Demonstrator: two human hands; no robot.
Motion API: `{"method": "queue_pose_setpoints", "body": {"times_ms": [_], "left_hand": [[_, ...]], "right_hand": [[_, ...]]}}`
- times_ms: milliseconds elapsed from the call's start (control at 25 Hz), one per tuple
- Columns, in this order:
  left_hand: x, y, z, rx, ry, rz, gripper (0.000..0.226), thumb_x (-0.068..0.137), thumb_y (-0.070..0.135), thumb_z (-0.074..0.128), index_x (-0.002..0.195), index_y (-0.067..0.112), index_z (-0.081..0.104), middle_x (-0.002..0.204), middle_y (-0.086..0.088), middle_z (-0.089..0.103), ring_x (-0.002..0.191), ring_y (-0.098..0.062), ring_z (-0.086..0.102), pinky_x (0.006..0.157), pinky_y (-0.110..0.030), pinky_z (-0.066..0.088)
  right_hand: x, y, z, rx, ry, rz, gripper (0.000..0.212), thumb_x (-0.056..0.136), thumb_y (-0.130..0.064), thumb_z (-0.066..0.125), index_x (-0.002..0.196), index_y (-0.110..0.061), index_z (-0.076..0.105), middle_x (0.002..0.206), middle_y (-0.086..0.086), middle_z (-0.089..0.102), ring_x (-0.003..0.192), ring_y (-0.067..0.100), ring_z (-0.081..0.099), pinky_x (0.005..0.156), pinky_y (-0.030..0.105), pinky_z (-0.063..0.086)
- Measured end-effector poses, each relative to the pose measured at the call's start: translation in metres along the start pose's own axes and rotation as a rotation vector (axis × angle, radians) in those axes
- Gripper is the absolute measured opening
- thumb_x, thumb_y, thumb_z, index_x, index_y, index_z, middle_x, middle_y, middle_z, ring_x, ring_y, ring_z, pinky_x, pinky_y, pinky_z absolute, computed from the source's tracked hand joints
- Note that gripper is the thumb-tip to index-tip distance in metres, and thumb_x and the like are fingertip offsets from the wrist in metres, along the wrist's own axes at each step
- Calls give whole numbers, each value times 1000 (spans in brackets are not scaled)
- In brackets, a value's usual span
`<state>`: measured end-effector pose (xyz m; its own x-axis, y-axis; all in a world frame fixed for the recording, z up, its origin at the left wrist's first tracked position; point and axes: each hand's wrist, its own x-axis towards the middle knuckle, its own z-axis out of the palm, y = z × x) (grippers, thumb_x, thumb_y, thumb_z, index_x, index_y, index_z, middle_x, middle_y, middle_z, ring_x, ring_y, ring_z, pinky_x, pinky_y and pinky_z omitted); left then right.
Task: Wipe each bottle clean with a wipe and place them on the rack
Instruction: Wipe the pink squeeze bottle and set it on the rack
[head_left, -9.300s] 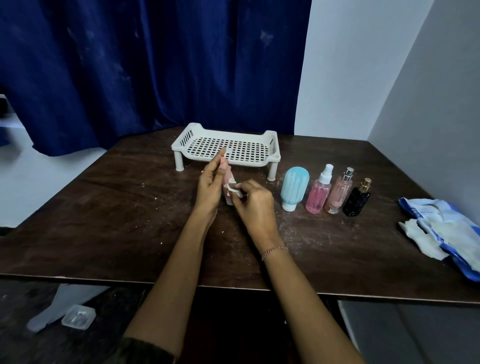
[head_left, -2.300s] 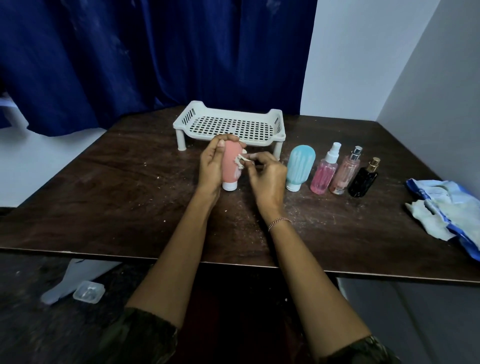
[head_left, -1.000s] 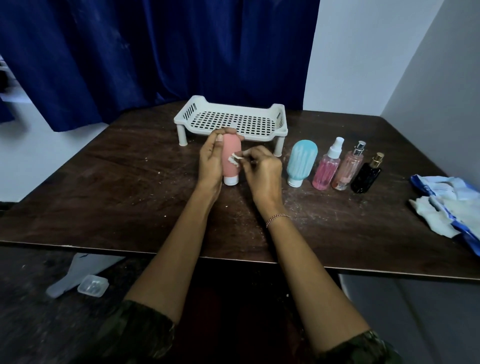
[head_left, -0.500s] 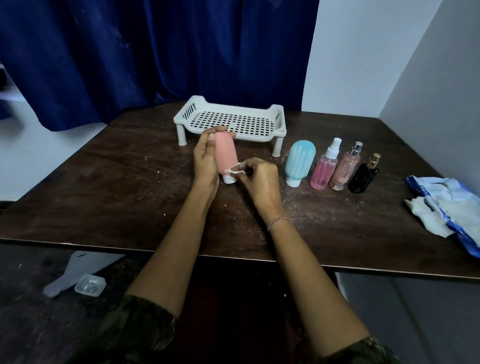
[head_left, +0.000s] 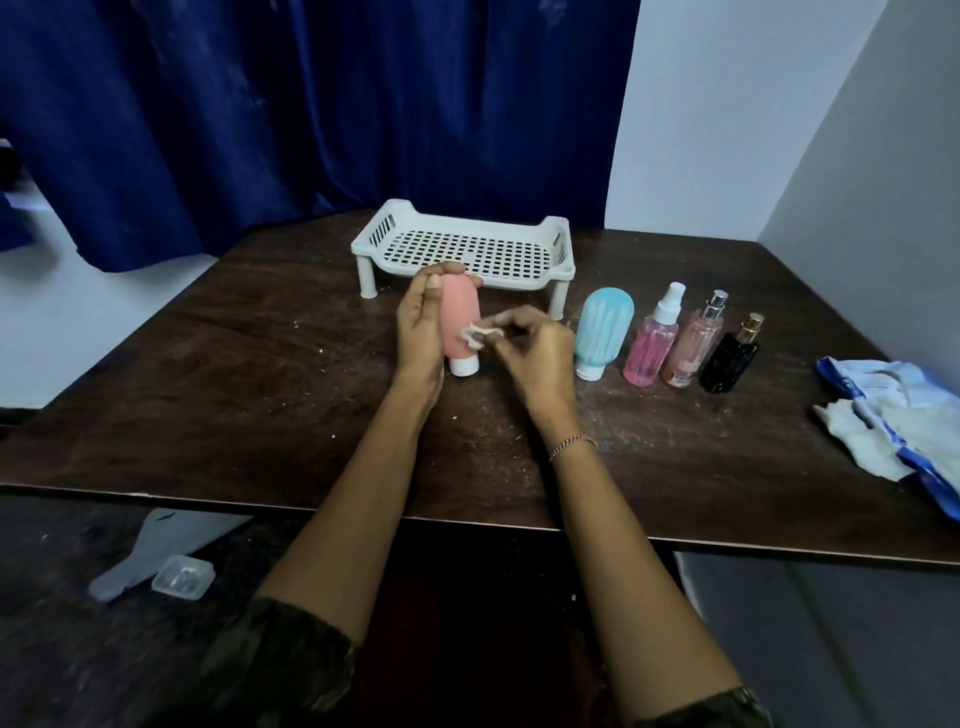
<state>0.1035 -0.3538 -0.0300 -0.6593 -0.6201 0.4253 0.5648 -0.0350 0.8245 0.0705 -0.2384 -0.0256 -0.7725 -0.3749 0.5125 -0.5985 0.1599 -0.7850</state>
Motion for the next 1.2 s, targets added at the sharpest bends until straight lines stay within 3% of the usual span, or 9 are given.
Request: {"method": "queue_pose_setpoints", "body": {"times_ms": [80,200,480,680,800,880,1000,1120,1200], "left_hand": [[-3,1,1,-18,-48,-1,24,101,15,34,95,14,57,95,-5,66,86,-10,64,72,-23,53],[-5,1,2,-4,-72,2,24,101,11,33,97,13,57,97,-1,62,84,-3,61,73,-19,51],[1,-1,-6,-86,-48,-43,24,100,12,36,102,11,60,105,-6,62,97,-13,61,84,-25,51],[4,-2,-9,-57,-29,-29,23,96,20,40,99,16,62,105,0,64,100,-15,59,87,-28,49],[2,0,-7,2,-27,-28,22,94,22,40,94,20,62,102,4,63,99,-12,58,86,-28,48],[0,3,-5,25,-24,-19,23,98,19,39,93,19,61,102,4,62,95,-6,58,82,-23,49],[1,5,-7,55,19,-50,26,100,14,37,92,20,61,106,0,61,94,-3,56,77,-17,47],[5,6,-11,101,89,-53,25,99,11,39,93,19,63,119,-15,54,100,-7,53,84,-14,45],[5,9,-12,184,128,-35,24,98,9,41,98,13,65,118,-13,50,100,-3,51,86,-8,42]], "right_hand": [[0,-6,1,23,154,-73,14,77,2,68,87,-7,69,90,4,67,80,5,60,74,15,51],[9,-21,0,-69,202,-164,12,81,0,65,92,-3,69,92,6,65,81,6,57,76,7,45],[33,-26,3,-227,57,-234,9,78,-1,67,86,-4,70,87,8,68,78,16,61,75,25,50],[12,-7,3,-154,29,-143,13,76,2,68,86,-6,71,90,4,69,79,8,61,79,20,51],[5,4,0,-165,-11,-86,15,73,3,70,85,-7,71,88,1,68,76,6,59,75,9,46],[3,10,0,-155,-52,-31,16,73,2,71,85,-8,72,90,1,70,76,8,62,76,12,48],[-1,9,1,-119,-134,41,14,74,1,71,85,-8,71,92,2,72,78,9,63,79,19,51],[-3,5,-1,-128,-189,41,12,74,2,71,85,-4,71,89,-2,69,75,5,61,75,9,46],[-4,5,-3,-137,-214,22,12,74,4,70,84,-3,71,86,-4,66,69,-1,55,70,1,41]]}}
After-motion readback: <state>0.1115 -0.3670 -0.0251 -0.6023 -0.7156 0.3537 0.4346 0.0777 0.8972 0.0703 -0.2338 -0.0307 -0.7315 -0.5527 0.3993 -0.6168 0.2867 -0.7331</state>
